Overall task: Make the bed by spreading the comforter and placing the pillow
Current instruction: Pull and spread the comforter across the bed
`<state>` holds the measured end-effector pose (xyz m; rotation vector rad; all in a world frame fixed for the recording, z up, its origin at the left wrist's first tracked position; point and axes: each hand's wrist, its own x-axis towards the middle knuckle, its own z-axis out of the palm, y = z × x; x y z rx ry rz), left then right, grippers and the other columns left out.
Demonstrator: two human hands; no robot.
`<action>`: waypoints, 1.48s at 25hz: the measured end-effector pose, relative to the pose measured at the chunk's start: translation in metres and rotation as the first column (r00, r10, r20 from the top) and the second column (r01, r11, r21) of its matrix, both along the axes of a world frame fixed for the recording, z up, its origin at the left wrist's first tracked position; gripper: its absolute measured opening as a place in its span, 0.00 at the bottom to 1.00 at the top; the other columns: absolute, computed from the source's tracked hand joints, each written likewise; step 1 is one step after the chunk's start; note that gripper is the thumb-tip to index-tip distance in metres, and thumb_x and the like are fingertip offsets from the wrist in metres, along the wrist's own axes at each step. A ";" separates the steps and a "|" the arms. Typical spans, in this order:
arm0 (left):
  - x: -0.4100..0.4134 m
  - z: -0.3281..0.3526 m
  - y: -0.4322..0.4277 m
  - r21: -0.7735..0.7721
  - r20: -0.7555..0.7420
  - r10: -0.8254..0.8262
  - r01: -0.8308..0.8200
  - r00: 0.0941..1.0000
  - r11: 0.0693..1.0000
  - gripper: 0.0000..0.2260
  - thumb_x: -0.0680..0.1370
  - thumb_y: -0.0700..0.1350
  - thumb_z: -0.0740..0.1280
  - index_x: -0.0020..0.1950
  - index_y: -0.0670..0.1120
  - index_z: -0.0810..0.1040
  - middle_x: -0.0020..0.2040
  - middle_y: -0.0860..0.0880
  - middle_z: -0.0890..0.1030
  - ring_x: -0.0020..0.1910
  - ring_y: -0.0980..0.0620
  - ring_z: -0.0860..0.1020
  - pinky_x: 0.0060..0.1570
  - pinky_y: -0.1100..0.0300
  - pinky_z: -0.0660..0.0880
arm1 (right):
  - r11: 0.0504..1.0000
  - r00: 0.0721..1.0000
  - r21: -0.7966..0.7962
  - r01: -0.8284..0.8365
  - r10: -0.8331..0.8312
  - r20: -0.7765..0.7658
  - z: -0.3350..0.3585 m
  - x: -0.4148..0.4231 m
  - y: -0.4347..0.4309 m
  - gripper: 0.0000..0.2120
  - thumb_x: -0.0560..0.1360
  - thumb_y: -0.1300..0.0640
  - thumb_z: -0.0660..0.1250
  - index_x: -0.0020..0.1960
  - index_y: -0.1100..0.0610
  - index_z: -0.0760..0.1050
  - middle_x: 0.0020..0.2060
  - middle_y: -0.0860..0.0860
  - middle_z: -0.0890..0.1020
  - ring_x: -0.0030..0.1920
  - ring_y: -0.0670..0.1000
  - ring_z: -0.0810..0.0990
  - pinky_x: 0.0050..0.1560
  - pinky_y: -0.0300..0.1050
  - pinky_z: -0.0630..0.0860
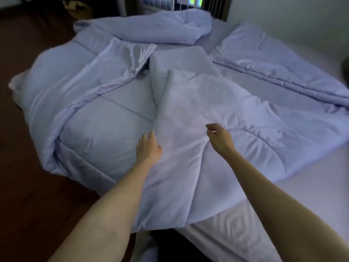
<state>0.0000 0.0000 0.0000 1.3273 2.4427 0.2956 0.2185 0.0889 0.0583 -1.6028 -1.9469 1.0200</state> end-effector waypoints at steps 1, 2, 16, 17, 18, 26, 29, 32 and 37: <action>-0.013 -0.006 0.004 0.005 0.044 0.007 -0.007 0.999 1.000 0.29 0.76 0.49 0.62 0.75 0.44 0.58 0.71 0.39 0.64 0.69 0.39 0.66 0.65 0.46 0.67 | 1.000 1.000 -0.005 0.011 -0.011 0.009 -0.004 -0.021 0.009 0.16 0.78 0.59 0.60 0.64 0.56 0.74 0.60 0.54 0.79 0.58 0.54 0.77 0.56 0.41 0.69; -0.026 -0.011 0.012 0.024 0.106 0.004 -0.006 0.994 1.000 0.31 0.76 0.50 0.63 0.76 0.44 0.55 0.72 0.39 0.62 0.70 0.39 0.65 0.66 0.46 0.66 | 1.000 0.999 -0.004 0.010 -0.010 0.037 -0.007 -0.043 0.019 0.16 0.78 0.59 0.60 0.64 0.56 0.74 0.60 0.54 0.78 0.59 0.54 0.77 0.57 0.41 0.69; -0.029 -0.046 0.027 0.156 0.639 -0.355 0.337 0.682 0.929 0.32 0.72 0.47 0.72 0.73 0.48 0.64 0.67 0.47 0.75 0.64 0.46 0.74 0.58 0.59 0.71 | 0.995 0.885 0.042 0.085 -0.095 0.456 -0.034 -0.188 0.100 0.45 0.65 0.30 0.65 0.74 0.48 0.51 0.72 0.57 0.61 0.69 0.63 0.63 0.64 0.65 0.65; -0.020 -0.044 0.021 0.151 0.594 -0.433 0.436 0.677 0.887 0.28 0.73 0.47 0.70 0.71 0.47 0.67 0.65 0.46 0.77 0.62 0.43 0.75 0.56 0.58 0.71 | 0.991 0.860 0.053 0.126 -0.135 0.491 -0.035 -0.188 0.099 0.48 0.64 0.32 0.67 0.75 0.47 0.47 0.72 0.57 0.59 0.68 0.63 0.63 0.63 0.66 0.65; -0.010 -0.042 0.015 0.154 0.566 -0.504 0.516 0.653 0.842 0.23 0.73 0.46 0.69 0.67 0.48 0.69 0.62 0.45 0.78 0.60 0.41 0.76 0.54 0.56 0.73 | 0.983 0.837 0.079 0.168 -0.185 0.516 -0.035 -0.184 0.099 0.50 0.65 0.36 0.70 0.75 0.46 0.43 0.72 0.57 0.58 0.67 0.64 0.64 0.62 0.65 0.66; 0.038 -0.046 -0.044 0.211 0.802 -0.400 0.417 0.443 0.884 0.22 0.76 0.56 0.62 0.69 0.53 0.71 0.64 0.53 0.78 0.63 0.54 0.76 0.63 0.59 0.72 | 0.852 0.818 0.267 0.451 -0.514 0.258 -0.016 -0.029 0.056 0.24 0.67 0.58 0.63 0.64 0.56 0.69 0.55 0.64 0.79 0.56 0.66 0.76 0.51 0.52 0.73; 0.046 -0.059 -0.051 0.266 0.617 -0.307 0.175 0.724 0.948 0.17 0.77 0.53 0.57 0.60 0.48 0.78 0.56 0.49 0.83 0.56 0.48 0.80 0.56 0.57 0.75 | 0.743 0.751 0.284 0.606 -0.652 0.103 -0.011 0.061 0.010 0.16 0.66 0.57 0.61 0.53 0.58 0.75 0.50 0.64 0.81 0.53 0.66 0.78 0.48 0.52 0.73; 0.066 -0.056 -0.048 0.259 0.433 -0.430 0.347 0.792 0.901 0.18 0.78 0.49 0.62 0.67 0.47 0.71 0.64 0.47 0.77 0.62 0.46 0.75 0.60 0.56 0.70 | 0.567 0.590 0.197 0.800 -0.803 -0.085 -0.014 0.149 -0.056 0.11 0.67 0.56 0.68 0.48 0.56 0.75 0.44 0.58 0.82 0.46 0.58 0.80 0.45 0.54 0.75; 0.161 -0.033 -0.073 0.178 0.602 -0.563 0.592 0.567 0.786 0.38 0.72 0.58 0.69 0.76 0.51 0.55 0.73 0.49 0.67 0.70 0.48 0.69 0.67 0.54 0.68 | 0.159 0.151 0.016 0.987 -0.894 -0.421 -0.026 0.233 -0.183 0.21 0.62 0.52 0.72 0.54 0.54 0.76 0.50 0.52 0.82 0.49 0.52 0.80 0.53 0.50 0.77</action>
